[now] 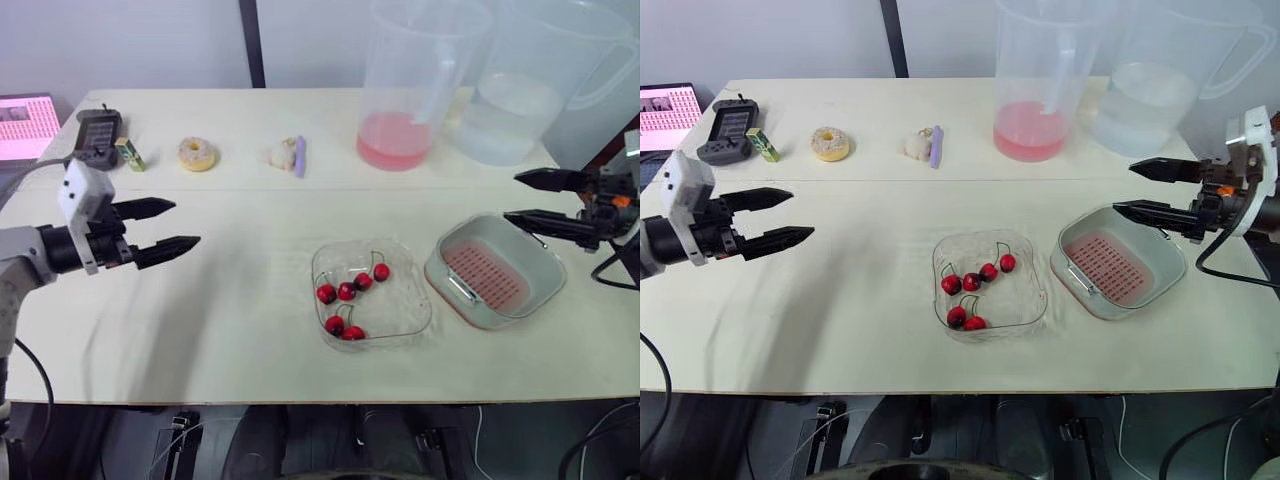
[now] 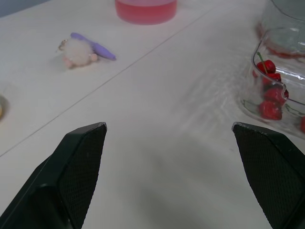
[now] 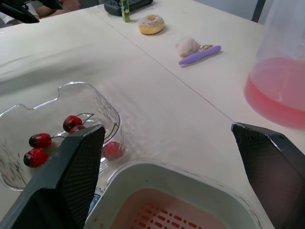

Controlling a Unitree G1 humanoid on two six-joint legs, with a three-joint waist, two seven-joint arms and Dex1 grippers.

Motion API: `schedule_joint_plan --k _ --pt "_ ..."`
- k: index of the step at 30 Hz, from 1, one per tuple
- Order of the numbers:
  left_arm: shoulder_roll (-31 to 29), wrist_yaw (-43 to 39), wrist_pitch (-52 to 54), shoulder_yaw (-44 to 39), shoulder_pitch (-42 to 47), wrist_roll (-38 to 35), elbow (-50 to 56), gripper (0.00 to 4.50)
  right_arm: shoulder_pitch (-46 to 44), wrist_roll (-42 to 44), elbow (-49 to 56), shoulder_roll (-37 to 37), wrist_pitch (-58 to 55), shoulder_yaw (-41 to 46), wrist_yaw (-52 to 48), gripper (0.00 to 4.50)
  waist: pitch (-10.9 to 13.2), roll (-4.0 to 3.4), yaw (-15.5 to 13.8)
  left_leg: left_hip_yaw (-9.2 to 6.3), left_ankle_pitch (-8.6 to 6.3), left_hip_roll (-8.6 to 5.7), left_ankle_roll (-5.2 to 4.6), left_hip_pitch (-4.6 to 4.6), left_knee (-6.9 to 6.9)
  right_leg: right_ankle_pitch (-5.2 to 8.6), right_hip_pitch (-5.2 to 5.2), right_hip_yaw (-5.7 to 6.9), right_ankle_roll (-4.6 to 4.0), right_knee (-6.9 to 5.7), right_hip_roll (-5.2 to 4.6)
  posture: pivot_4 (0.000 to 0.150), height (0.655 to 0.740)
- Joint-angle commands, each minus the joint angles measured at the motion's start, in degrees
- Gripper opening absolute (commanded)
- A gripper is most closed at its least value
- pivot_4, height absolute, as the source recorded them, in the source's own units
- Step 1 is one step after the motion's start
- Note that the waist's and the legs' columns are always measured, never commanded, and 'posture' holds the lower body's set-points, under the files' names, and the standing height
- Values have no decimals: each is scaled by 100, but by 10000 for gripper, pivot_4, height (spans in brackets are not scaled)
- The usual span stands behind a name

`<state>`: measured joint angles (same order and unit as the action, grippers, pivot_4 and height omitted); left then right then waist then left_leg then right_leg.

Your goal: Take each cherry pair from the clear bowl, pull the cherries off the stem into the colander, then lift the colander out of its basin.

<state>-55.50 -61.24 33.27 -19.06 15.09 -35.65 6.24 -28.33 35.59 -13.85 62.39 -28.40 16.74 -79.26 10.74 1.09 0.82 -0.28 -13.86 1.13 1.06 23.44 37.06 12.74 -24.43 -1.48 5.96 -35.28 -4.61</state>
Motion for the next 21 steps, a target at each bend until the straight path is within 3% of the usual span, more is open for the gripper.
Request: schedule_joint_plan --k 1,16,21 --pt "-67 -9 -53 -160 1 -9 102 44313 -129 19 -29 100 82 209 -71 45000 0 0 2 0 0 0 0 0 0 0 0 0 0 0 0 1500 7400" --pt "-25 -40 269 -201 -8 -340 99 44313 47 -2 -21 107 117 408 -125 45000 0 0 10 0 0 0 0 -1 1 0 0 0 1 -6 1 1500 7400" --pt "-105 -428 494 -284 466 -798 -220 44313 383 38 217 314 -10 693 -178 45000 0 0 -23 -1 0 -1 0 -1 3 -1 0 0 1 -9 1 1500 7400"
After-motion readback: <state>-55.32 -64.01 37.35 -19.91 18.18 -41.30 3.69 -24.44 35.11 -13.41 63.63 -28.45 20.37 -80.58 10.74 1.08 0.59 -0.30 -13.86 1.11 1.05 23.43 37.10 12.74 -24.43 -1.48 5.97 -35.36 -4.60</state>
